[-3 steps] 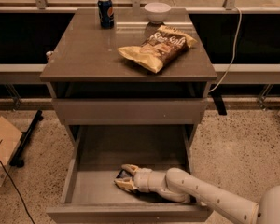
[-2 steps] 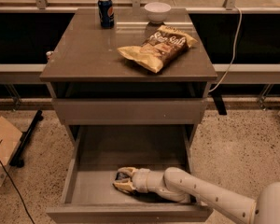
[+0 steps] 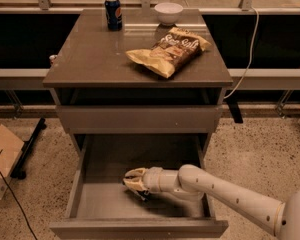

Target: Pick rxbar blueberry from middle drawer and place on counter

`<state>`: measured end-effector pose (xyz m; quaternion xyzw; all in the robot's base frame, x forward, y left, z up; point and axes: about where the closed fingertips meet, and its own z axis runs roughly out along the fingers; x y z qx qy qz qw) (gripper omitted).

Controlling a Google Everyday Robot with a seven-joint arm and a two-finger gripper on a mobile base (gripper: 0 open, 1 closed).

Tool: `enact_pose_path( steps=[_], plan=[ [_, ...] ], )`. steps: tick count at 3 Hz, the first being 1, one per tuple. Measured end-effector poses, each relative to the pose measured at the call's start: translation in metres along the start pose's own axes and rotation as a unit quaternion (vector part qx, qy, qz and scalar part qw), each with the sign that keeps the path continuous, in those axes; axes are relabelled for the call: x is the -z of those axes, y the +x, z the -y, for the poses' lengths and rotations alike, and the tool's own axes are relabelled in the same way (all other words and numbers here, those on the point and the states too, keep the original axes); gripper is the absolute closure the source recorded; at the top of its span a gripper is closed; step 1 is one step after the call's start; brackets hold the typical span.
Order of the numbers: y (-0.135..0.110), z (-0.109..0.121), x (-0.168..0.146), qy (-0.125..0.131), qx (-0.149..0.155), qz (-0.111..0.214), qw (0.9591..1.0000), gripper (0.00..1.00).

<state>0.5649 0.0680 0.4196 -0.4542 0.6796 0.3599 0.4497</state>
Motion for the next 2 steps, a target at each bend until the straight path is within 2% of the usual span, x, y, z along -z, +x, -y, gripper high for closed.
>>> enact_pose_path(
  steps=[1,2],
  plan=[
    [-0.081,0.001,0.044,-0.014,0.038,-0.007,0.9992,1.0],
    [-0.128,-0.016,0.079,-0.021,0.064,-0.017,0.9976,1.0]
  ],
)
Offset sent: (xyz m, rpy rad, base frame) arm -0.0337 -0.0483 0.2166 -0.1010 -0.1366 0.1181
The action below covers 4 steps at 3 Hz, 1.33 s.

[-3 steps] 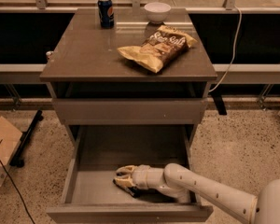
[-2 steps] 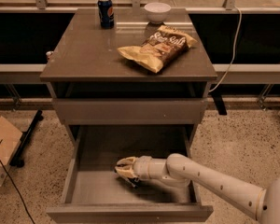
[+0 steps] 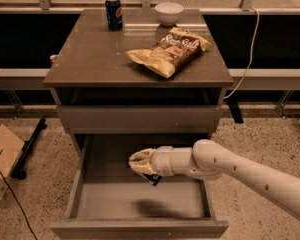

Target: Pick rxbar blueberry from middle drawer and place on counter

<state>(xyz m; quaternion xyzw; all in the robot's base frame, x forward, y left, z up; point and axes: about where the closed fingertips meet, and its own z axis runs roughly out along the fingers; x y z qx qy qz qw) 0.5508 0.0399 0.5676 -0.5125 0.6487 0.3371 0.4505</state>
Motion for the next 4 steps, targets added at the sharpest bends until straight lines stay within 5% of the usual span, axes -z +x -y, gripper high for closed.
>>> enact_pose_path(
  steps=[1,2,3,4],
  plan=[
    [-0.061,-0.015,0.044,-0.005,0.046,-0.01,0.9989,1.0],
    [-0.132,-0.007,0.083,-0.006,0.107,-0.03,0.9938,1.0],
    [-0.209,0.019,0.108,0.002,0.165,-0.044,0.9853,1.0],
    [-0.296,0.058,0.118,0.027,0.224,-0.07,0.9716,1.0]
  ],
)
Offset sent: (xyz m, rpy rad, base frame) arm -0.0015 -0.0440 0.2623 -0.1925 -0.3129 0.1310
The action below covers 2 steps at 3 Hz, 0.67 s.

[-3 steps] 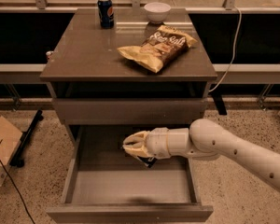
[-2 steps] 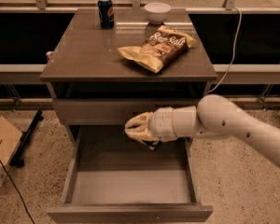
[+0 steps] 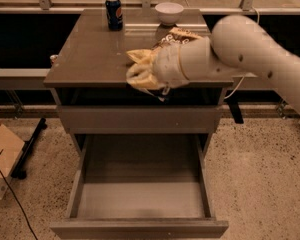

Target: Pick rxbar blueberry from middle drawer and place on counter

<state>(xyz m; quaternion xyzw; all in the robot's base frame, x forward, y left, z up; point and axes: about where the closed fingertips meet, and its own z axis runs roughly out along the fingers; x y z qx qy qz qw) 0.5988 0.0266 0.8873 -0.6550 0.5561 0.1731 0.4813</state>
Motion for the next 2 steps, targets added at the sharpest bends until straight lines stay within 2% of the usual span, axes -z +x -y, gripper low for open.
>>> enact_pose_path(
  steps=[1,2],
  plan=[
    [-0.015,0.067,-0.012,0.018,0.021,-0.03,0.9992,1.0],
    [0.007,0.13,-0.091,0.007,0.013,-0.04,0.9991,1.0]
  ],
)
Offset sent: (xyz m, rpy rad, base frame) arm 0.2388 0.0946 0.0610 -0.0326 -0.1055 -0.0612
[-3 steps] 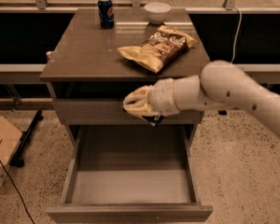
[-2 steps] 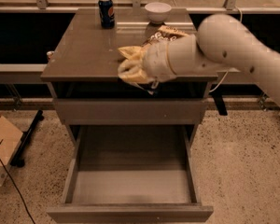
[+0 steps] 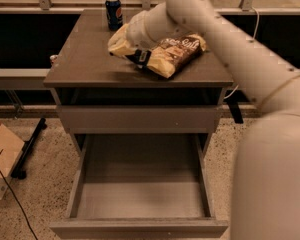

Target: Pick rxbar blueberry from middle drawer and place on counter

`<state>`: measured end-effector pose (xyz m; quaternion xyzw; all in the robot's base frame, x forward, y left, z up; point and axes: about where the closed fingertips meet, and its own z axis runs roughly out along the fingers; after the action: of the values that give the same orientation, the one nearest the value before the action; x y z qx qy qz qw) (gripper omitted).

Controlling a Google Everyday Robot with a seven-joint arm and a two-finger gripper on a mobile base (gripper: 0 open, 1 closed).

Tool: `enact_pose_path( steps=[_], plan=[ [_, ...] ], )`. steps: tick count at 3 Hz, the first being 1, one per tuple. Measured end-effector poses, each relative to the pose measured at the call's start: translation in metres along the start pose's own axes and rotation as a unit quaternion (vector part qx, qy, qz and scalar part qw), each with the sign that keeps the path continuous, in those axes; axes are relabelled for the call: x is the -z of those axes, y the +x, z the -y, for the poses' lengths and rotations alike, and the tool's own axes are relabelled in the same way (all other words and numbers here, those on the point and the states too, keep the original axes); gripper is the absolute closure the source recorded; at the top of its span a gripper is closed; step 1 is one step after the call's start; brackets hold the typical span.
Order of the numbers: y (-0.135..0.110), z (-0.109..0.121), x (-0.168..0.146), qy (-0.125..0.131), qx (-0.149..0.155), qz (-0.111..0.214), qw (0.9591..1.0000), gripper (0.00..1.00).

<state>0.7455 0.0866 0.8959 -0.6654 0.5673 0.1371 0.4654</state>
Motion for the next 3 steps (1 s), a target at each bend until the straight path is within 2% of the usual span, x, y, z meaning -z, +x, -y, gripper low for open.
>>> enact_pose_path(
  steps=[1,2,3],
  plan=[
    [0.023,0.024,-0.066,-0.013,-0.019,0.011,0.9997,1.0],
    [-0.013,0.047,-0.07,0.003,0.007,0.05,0.9987,0.73],
    [-0.008,0.042,-0.076,-0.002,0.003,0.047,0.9989,0.5]
  ],
)
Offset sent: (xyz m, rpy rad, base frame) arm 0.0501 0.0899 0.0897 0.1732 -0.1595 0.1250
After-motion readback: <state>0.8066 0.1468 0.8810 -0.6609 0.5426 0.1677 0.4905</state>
